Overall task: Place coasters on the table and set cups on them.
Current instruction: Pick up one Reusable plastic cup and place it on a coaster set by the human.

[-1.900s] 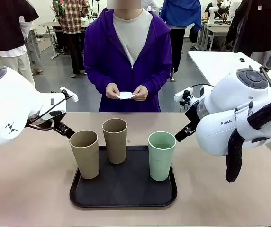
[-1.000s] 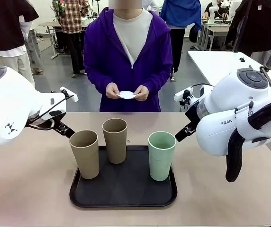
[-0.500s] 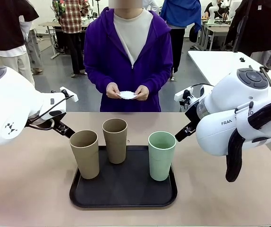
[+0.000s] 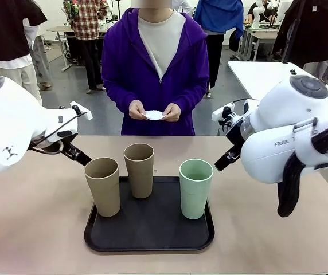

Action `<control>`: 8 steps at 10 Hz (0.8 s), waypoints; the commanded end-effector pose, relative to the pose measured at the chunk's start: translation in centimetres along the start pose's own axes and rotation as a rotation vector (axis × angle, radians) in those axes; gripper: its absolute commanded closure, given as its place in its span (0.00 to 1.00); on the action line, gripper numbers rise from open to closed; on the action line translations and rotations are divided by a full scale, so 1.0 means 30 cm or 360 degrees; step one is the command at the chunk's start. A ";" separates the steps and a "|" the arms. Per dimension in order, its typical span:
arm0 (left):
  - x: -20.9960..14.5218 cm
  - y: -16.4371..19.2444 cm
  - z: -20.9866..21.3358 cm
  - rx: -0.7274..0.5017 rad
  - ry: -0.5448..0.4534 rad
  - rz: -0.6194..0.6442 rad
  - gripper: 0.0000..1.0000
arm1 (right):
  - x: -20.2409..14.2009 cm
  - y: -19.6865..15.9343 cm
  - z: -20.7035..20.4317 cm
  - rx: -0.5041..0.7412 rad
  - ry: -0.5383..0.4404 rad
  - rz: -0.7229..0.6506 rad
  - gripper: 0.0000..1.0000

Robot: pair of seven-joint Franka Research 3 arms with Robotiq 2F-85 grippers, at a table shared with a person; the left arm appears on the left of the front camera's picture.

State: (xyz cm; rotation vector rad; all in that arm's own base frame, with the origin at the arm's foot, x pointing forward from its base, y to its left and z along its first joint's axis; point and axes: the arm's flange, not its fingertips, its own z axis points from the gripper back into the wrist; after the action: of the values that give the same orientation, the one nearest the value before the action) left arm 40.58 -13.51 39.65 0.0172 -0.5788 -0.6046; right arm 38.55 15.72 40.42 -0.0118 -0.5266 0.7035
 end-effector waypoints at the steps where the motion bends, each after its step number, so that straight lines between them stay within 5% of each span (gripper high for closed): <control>1: 0.007 0.044 0.228 0.0165 0.0077 0.0060 0.00 | -0.057 -0.022 0.254 -0.0094 0.0132 0.0034 0.00; 3: -0.035 0.067 0.395 0.0105 0.0251 0.0115 0.00 | -0.128 0.003 0.434 -0.0138 0.0278 -0.0004 0.00; 5: -0.122 0.018 0.522 -0.0069 0.0390 0.0186 0.00 | -0.237 0.089 0.523 0.0031 0.0355 -0.0015 0.00; 7: -0.144 0.024 0.519 -0.0102 0.0287 0.0354 0.00 | -0.274 0.078 0.445 0.0069 0.0344 -0.0047 0.00; 8: -0.120 0.034 0.516 -0.0042 0.0381 0.0138 0.00 | -0.183 0.048 0.555 -0.0003 0.0368 -0.0005 0.00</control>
State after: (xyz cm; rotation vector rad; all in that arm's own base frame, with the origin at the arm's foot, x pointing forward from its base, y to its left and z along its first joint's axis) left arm 29.89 -8.25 51.70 -0.0044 -0.3395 -0.4921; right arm 26.02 10.97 52.08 -0.0693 -0.2919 0.6939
